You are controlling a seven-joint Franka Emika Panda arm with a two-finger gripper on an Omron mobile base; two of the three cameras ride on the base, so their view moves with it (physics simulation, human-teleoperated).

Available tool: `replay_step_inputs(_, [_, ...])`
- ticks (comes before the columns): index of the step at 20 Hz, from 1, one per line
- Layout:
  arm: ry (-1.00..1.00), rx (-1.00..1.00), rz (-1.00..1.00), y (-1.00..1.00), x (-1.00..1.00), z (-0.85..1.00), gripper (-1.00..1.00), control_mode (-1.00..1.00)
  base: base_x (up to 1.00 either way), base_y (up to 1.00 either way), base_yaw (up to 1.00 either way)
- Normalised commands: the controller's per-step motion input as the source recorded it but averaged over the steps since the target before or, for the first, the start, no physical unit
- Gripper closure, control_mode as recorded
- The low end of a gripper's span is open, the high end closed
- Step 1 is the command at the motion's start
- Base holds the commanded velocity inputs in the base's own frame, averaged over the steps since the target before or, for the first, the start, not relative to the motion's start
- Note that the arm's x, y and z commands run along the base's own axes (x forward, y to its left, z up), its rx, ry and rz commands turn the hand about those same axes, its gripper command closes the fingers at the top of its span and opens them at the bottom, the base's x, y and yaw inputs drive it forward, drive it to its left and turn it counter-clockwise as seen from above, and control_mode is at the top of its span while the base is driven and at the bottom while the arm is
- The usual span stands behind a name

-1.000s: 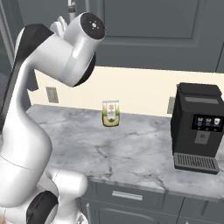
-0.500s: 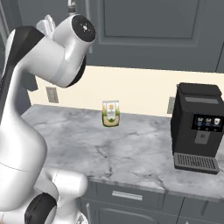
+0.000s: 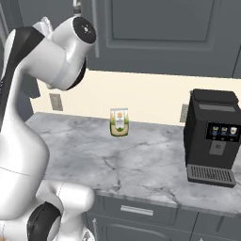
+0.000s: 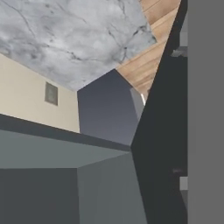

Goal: Pick the spray and dish brush from the cabinet and place them on the counter.

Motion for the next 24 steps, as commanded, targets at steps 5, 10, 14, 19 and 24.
replay_step_inputs(5, [0.04,0.00,0.08,0.31,-0.12,0.00,-1.00,-1.00,0.00,0.00,0.00])
replay_step_inputs(10, [0.11,0.00,0.14,0.34,-0.39,0.02,-1.00,-1.00,0.00,0.00,0.00])
replay_step_inputs(14, [0.19,0.01,0.21,0.27,-0.53,0.01,-1.00,-1.00,0.00,0.00,0.00])
replay_step_inputs(19, [0.14,0.00,0.17,0.41,-0.46,0.00,-1.00,-1.00,0.00,0.00,0.00])
replay_step_inputs(24, [0.02,0.00,0.03,0.60,-0.37,-0.03,-1.00,-1.00,0.00,0.00,0.00])
